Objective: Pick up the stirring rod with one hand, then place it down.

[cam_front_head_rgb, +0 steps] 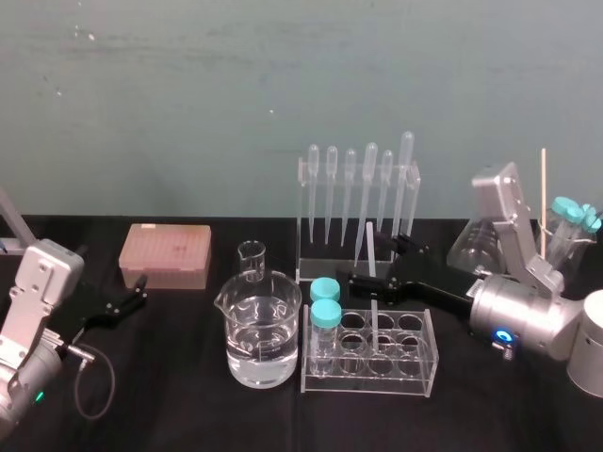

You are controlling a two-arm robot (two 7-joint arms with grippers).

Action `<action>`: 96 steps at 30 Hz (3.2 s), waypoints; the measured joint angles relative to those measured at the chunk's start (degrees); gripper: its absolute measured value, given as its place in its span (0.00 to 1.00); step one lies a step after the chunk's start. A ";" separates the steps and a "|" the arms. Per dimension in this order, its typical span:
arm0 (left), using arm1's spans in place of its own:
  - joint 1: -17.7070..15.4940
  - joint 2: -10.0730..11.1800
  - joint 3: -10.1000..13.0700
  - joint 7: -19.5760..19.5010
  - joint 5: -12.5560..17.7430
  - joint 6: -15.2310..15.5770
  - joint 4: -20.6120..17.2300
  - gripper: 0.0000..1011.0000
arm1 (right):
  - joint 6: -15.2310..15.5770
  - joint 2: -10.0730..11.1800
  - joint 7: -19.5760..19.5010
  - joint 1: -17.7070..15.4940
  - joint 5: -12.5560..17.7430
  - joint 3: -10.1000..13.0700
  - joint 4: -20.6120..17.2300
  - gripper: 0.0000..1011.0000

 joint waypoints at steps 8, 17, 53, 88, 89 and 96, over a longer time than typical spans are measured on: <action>0.00 0.00 0.00 0.00 0.00 0.00 0.00 0.99 | -0.75 -1.26 0.08 1.59 -1.66 -0.76 1.91 0.99; 0.00 0.00 0.00 0.00 0.00 0.00 0.00 0.99 | -0.67 -1.04 0.06 1.27 -1.36 -0.58 1.52 0.98; 0.00 0.00 0.00 0.00 0.00 0.00 0.00 0.99 | -0.48 -0.83 0.03 0.98 -0.97 -0.39 1.17 0.07; 0.00 0.00 0.00 0.00 0.00 0.00 0.00 0.99 | -3.16 2.82 -2.36 -2.96 6.06 10.57 -16.54 0.07; 0.00 0.00 0.00 0.00 0.00 -0.01 0.00 0.99 | -2.97 3.02 -2.42 -2.88 6.16 10.58 -16.72 0.07; 0.00 0.00 0.00 0.00 0.00 0.00 0.00 0.99 | -1.84 4.51 -3.13 -2.85 6.79 10.44 -18.13 0.07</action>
